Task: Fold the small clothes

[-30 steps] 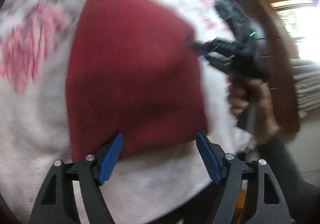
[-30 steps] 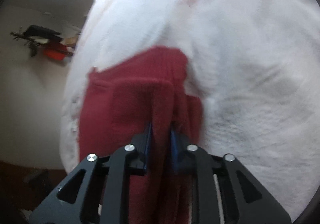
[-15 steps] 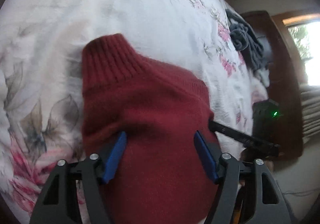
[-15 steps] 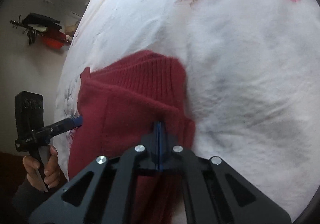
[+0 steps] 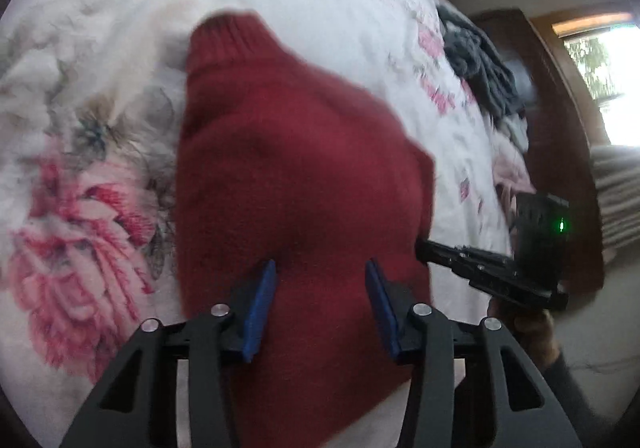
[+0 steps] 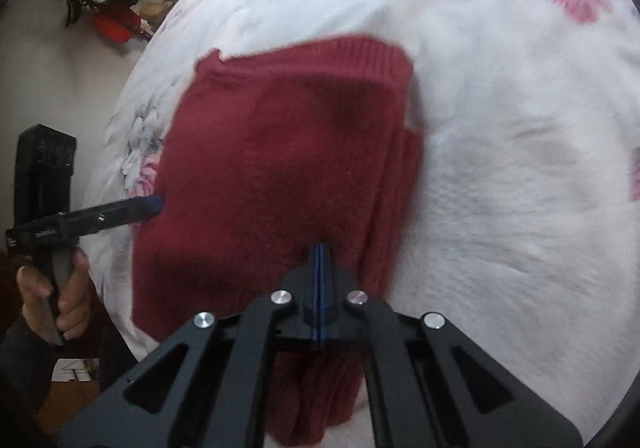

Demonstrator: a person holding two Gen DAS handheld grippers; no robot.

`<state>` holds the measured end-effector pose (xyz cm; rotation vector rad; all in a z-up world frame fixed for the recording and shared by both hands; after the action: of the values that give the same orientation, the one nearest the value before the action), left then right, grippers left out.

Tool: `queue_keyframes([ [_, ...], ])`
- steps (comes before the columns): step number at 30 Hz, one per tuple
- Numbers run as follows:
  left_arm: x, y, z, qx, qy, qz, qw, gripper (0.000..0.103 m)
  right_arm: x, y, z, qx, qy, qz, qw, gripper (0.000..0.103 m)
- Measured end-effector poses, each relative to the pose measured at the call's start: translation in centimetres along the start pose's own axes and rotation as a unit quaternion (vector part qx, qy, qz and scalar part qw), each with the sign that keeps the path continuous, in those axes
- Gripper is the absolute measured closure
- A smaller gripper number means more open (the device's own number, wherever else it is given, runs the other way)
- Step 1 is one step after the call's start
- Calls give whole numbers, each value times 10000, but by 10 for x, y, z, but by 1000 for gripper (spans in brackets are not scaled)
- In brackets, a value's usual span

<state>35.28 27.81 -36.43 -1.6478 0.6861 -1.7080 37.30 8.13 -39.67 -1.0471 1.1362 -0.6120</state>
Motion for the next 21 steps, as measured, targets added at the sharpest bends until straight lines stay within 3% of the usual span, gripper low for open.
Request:
queue_keyframes([
  [2,16,-19,-19,178,228,-118,9995,47,-18,-19,-13,131,-197,128,9996,101],
  [5,-3,-8,-43,17,105,145,9998,45,-38,-8,-37,-74,-516,128,9986,101],
  [7,-22,11,-44,-55,-140,277,9995,45,-31,23,-46,-330,-658,-476,9961,103],
  [9,-27,14,-43,-40,-263,282,9992,45,-17,37,-46,-374,-460,-491,9970,103],
  [12,-10,-6,-48,85,-208,122,9997,45,-16,15,-48,-192,-307,-525,9980,103],
  [14,3,-22,-65,177,80,73,9998,44,-19,-7,-60,-51,-310,-520,9982,102],
  [17,-7,-17,-91,34,159,357,9992,43,-34,-12,-77,4,-347,-494,9982,102],
  [21,-39,21,-103,-373,-164,894,9952,43,-20,24,-93,-370,-129,-1032,9939,103],
])
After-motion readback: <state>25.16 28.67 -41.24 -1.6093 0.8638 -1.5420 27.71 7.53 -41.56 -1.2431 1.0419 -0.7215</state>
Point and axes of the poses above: each gripper's, at about its wrist camera, not at the fingertips, and y roughly the way its jaws point, x to its right, z to its top, the point moved 8 cm from there along y, roughly the way its jaws point, and after that the axes turned 11 degrees about -x, right-handed, at the moved point
